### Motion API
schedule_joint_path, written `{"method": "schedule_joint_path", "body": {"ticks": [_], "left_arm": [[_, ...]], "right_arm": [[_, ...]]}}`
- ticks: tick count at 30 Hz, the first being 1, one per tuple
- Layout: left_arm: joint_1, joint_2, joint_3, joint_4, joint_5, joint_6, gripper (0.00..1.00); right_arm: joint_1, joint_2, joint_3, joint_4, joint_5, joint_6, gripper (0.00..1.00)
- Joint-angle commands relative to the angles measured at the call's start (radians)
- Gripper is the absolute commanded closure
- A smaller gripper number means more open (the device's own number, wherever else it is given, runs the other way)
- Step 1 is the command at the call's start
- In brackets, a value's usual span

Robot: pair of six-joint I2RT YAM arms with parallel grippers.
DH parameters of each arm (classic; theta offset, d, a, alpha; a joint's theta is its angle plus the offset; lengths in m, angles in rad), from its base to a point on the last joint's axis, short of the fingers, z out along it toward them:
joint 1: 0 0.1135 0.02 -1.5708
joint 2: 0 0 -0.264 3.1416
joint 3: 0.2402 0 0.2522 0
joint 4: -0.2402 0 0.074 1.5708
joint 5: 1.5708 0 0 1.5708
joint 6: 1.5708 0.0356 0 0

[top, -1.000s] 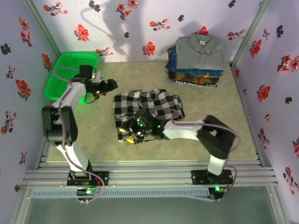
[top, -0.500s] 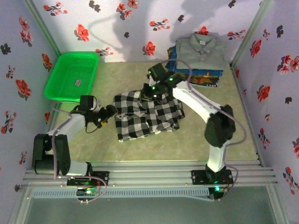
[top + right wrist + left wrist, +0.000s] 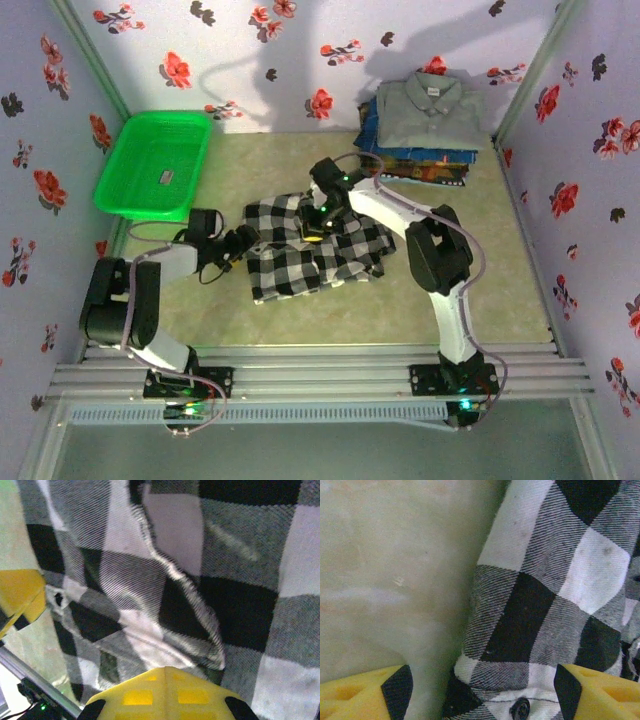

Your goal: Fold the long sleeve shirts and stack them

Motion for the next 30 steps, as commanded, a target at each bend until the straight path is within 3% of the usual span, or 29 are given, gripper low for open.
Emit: {"method": "schedule_joint_path", "body": {"ticks": [1, 9, 16, 20, 25, 30], "left_arm": [[-0.043, 0.100, 0.025, 0.092, -0.046, -0.012, 0.23], [-0.103, 0.167, 0.077, 0.079, -0.050, -0.035, 0.38], [-0.167, 0.185, 0.143, -0.015, -0.065, -0.004, 0.70], [-0.169, 0.134, 0.232, -0.206, -0.108, 0.080, 0.85], [-0.167, 0.040, 0.427, -0.583, -0.228, 0.286, 0.90], [-0.169, 0.009, 0.646, -0.837, -0.318, 0.437, 0.93]], "right_arm": [[-0.018, 0.036, 0.009, 0.019, -0.012, -0.024, 0.94], [-0.045, 0.087, -0.003, 0.048, 0.000, -0.025, 0.95], [-0.057, 0.129, -0.033, 0.106, 0.003, 0.002, 0.95], [-0.063, 0.123, -0.083, 0.156, 0.027, 0.035, 0.96], [-0.061, 0.099, -0.158, 0.223, 0.038, 0.105, 0.96], [-0.011, 0.076, -0.213, 0.307, 0.039, 0.196, 0.96]]}}
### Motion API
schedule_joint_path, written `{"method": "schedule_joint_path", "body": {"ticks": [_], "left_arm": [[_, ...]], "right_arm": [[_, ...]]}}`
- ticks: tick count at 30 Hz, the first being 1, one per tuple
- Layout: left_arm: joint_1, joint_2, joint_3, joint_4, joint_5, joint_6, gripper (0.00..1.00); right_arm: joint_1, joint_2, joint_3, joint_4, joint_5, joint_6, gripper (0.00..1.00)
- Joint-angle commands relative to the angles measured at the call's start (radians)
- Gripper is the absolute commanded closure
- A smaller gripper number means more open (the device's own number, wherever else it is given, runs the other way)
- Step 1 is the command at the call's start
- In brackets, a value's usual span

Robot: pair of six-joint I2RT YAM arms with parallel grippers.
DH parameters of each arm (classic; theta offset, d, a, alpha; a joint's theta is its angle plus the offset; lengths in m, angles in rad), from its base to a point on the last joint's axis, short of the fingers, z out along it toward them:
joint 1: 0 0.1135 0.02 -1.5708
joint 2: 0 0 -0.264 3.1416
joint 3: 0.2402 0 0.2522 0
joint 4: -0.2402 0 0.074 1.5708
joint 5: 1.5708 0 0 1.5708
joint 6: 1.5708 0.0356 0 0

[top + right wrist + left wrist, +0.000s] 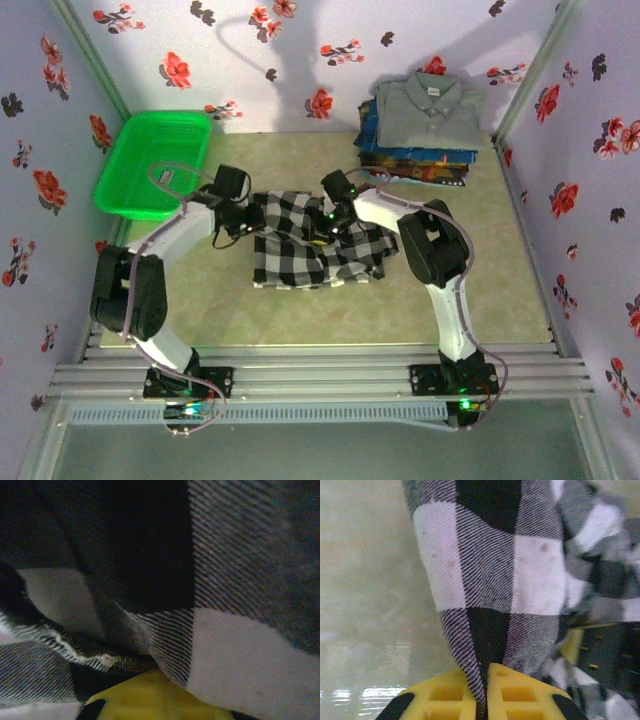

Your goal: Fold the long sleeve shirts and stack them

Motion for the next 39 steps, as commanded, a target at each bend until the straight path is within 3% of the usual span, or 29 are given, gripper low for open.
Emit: {"method": "schedule_joint_path", "body": {"ticks": [1, 7, 12, 17, 25, 32, 39], "left_arm": [[-0.001, -0.039, 0.151, -0.289, -0.123, 0.178, 0.94], [-0.053, 0.070, 0.420, -0.535, -0.153, 0.326, 0.96], [-0.093, 0.150, 0.537, -0.664, -0.171, 0.366, 0.97], [-0.151, 0.181, 0.605, -0.739, -0.234, 0.375, 0.97], [-0.210, 0.167, 0.578, -0.746, -0.317, 0.368, 0.97], [-0.263, 0.175, 0.611, -0.773, -0.378, 0.384, 0.97], [-0.309, 0.206, 0.649, -0.808, -0.447, 0.398, 0.97]], "right_arm": [[0.055, 0.015, -0.048, 0.035, 0.061, 0.103, 0.96], [0.189, 0.042, -0.058, 0.284, 0.034, 0.405, 0.95], [0.211, 0.045, -0.050, 0.414, 0.035, 0.567, 0.90], [0.167, -0.043, -0.094, 0.320, 0.059, 0.518, 0.78], [0.108, -0.183, -0.181, 0.216, 0.058, 0.438, 0.63], [0.082, -0.274, -0.220, 0.101, 0.082, 0.356, 0.58], [-0.012, -0.353, -0.297, 0.011, 0.075, 0.261, 0.51]]}}
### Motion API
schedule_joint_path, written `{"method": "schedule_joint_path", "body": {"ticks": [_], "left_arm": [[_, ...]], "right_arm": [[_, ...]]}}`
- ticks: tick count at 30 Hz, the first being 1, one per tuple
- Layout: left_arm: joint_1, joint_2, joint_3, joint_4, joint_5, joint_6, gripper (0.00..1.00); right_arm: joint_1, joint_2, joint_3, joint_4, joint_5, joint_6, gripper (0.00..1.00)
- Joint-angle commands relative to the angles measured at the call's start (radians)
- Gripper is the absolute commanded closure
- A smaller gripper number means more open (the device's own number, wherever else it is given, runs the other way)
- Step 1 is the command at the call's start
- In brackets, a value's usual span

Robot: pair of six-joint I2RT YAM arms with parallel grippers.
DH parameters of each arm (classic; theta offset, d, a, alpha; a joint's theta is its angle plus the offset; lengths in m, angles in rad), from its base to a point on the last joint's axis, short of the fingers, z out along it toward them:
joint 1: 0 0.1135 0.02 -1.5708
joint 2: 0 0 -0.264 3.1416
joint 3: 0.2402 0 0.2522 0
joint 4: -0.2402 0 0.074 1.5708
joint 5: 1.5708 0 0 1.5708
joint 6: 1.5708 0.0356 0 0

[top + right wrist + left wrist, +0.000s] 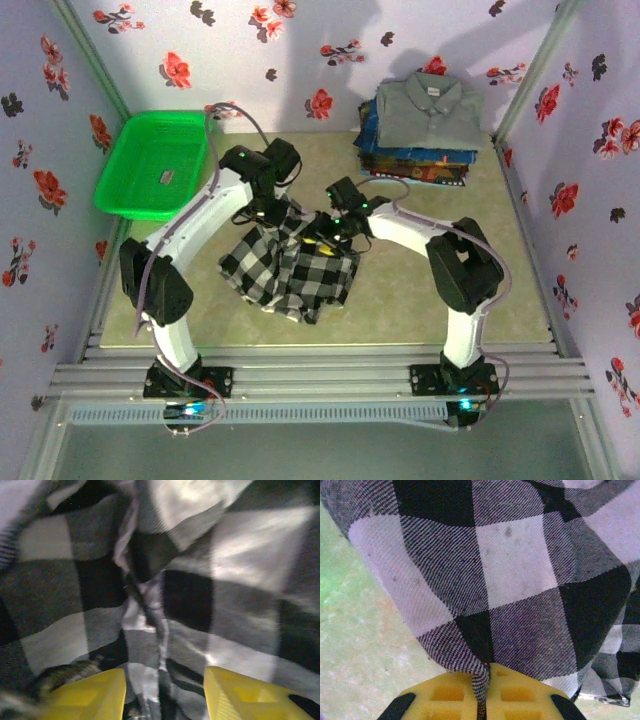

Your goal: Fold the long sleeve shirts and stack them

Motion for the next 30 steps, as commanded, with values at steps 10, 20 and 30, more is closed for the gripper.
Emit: {"method": "schedule_joint_path", "body": {"ticks": [10, 20, 30], "left_arm": [[-0.019, -0.006, -0.007, -0.008, -0.084, 0.025, 0.97], [-0.050, -0.054, -0.068, 0.028, -0.126, -0.007, 0.96], [-0.146, -0.018, -0.063, -0.003, -0.183, -0.074, 0.96]], "right_arm": [[-0.037, -0.181, -0.145, -0.102, -0.035, -0.140, 0.50], [0.046, -0.072, -0.072, 0.325, -0.147, 0.128, 0.78], [0.125, 0.169, -0.013, 0.534, -0.130, 0.295, 0.86]]}}
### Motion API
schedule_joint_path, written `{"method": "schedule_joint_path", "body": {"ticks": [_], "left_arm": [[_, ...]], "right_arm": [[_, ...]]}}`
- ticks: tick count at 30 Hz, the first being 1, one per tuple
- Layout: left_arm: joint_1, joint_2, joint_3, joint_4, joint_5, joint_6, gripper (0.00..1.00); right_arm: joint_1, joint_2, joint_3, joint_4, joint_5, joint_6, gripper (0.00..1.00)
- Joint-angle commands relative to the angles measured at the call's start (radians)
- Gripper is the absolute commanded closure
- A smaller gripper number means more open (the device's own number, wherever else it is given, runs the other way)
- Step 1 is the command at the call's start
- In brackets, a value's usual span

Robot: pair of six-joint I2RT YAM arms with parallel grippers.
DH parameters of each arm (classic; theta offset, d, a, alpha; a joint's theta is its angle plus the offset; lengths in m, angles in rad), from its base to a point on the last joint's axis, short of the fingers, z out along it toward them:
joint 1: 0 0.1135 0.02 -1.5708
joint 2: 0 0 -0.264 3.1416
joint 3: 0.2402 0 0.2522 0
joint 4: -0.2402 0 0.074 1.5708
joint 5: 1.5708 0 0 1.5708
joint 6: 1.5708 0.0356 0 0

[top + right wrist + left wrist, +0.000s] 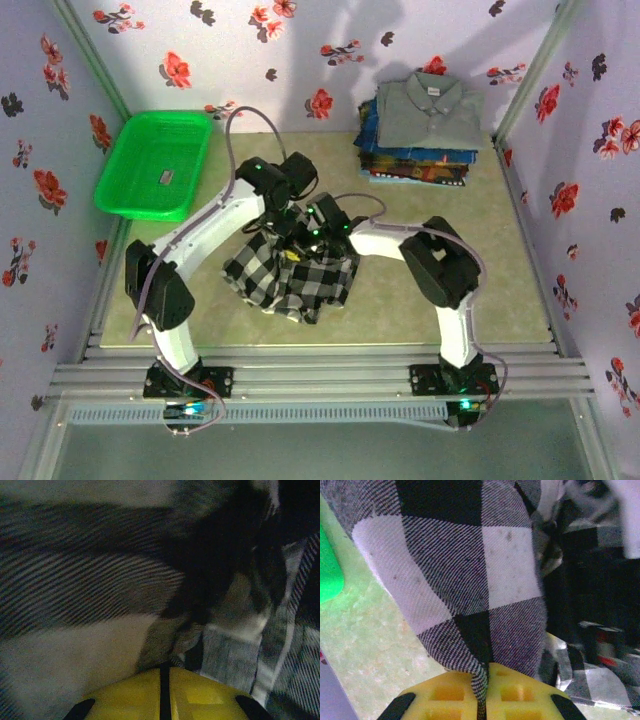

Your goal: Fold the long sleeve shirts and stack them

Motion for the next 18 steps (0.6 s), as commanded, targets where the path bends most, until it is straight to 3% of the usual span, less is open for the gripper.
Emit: {"method": "schedule_joint_path", "body": {"ticks": [1, 9, 18], "left_arm": [[-0.052, 0.006, -0.004, -0.033, -0.049, -0.058, 0.96], [-0.163, 0.082, 0.018, -0.082, -0.124, -0.145, 0.97], [-0.201, 0.156, 0.057, -0.117, -0.150, -0.161, 0.97]], "right_arm": [[-0.009, 0.030, 0.039, 0.073, 0.007, 0.065, 0.86], [-0.090, -0.060, -0.066, 0.081, -0.019, 0.047, 0.79], [-0.231, -0.267, -0.139, -0.295, 0.010, -0.173, 0.55]]}}
